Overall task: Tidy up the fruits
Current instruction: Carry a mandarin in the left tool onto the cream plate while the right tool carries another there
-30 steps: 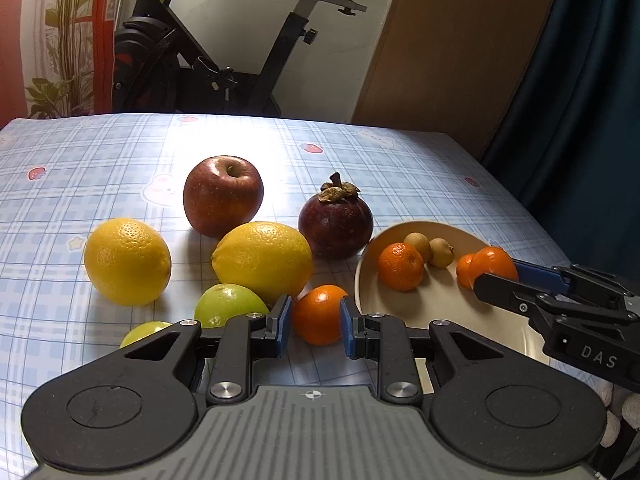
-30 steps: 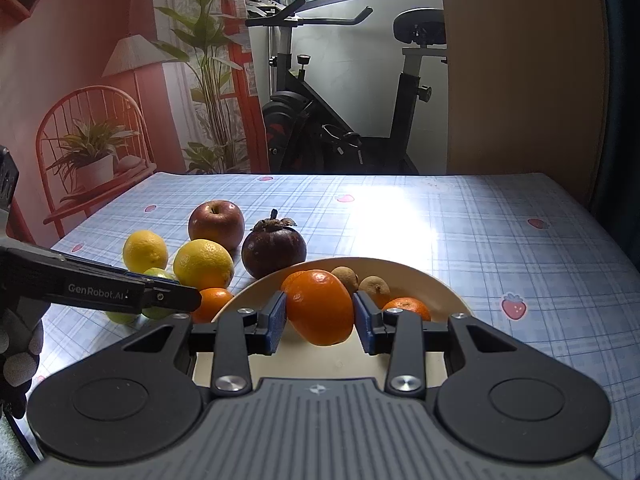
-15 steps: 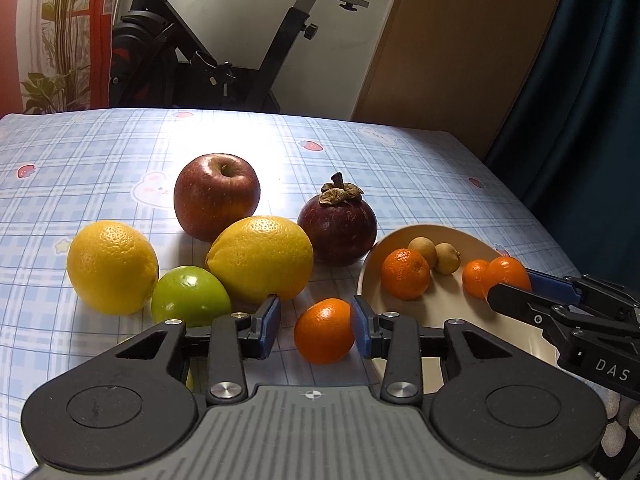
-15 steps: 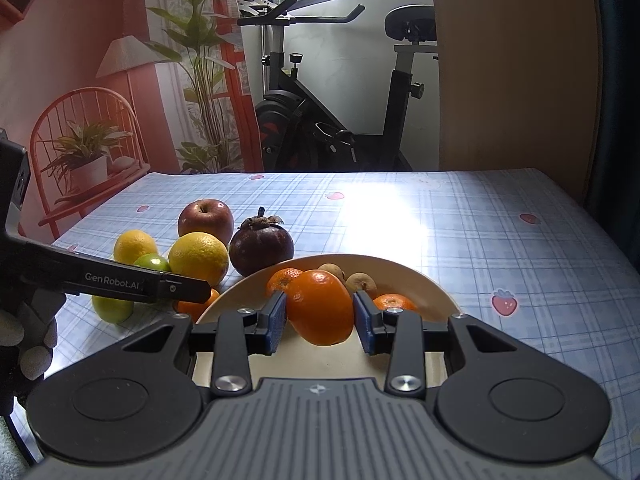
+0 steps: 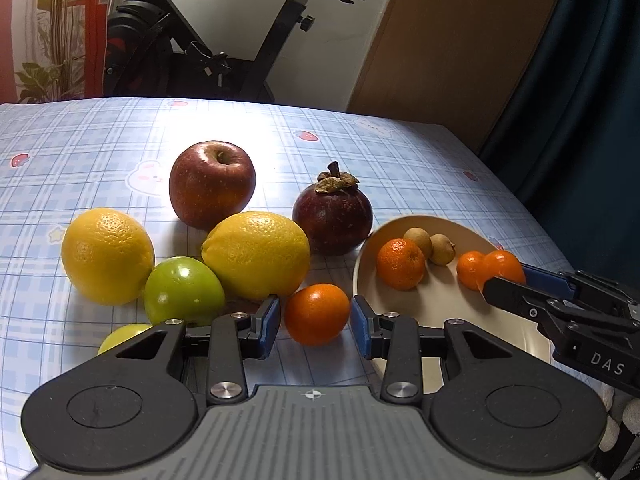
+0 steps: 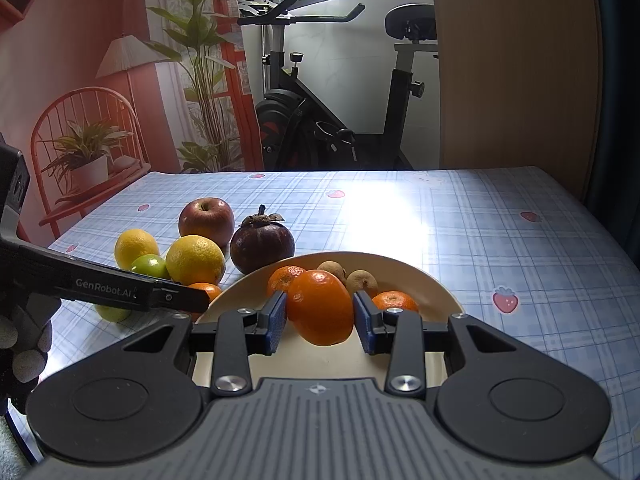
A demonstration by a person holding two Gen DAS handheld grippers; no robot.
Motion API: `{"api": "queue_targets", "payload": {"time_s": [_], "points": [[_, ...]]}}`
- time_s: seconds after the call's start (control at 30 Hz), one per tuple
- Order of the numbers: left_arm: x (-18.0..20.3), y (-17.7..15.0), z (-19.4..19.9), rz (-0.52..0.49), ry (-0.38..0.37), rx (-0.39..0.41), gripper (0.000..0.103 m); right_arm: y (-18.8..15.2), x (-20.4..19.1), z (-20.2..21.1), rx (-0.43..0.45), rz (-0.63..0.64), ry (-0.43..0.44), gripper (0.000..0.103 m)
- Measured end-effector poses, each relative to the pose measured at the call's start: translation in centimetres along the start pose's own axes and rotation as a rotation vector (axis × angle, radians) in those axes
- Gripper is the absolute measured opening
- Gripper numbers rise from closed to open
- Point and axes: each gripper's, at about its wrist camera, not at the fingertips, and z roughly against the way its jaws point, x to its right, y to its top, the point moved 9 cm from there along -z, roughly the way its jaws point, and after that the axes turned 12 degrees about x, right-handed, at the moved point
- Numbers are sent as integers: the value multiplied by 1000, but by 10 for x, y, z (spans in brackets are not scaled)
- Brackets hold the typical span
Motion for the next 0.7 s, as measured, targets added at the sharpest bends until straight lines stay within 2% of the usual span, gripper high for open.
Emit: {"api": "queue_targets", "payload": {"time_s": [0.27, 0.33, 0.7], "points": [[-5, 2, -6, 52, -5, 9, 41, -2, 1, -1, -3, -5, -4, 39], [-6, 1, -5, 75, -17, 6, 37, -2, 1, -1, -5, -6, -3, 39], [-8, 6, 22, 14, 45, 64, 36, -3, -1, 0, -10, -6, 1, 39]]}}
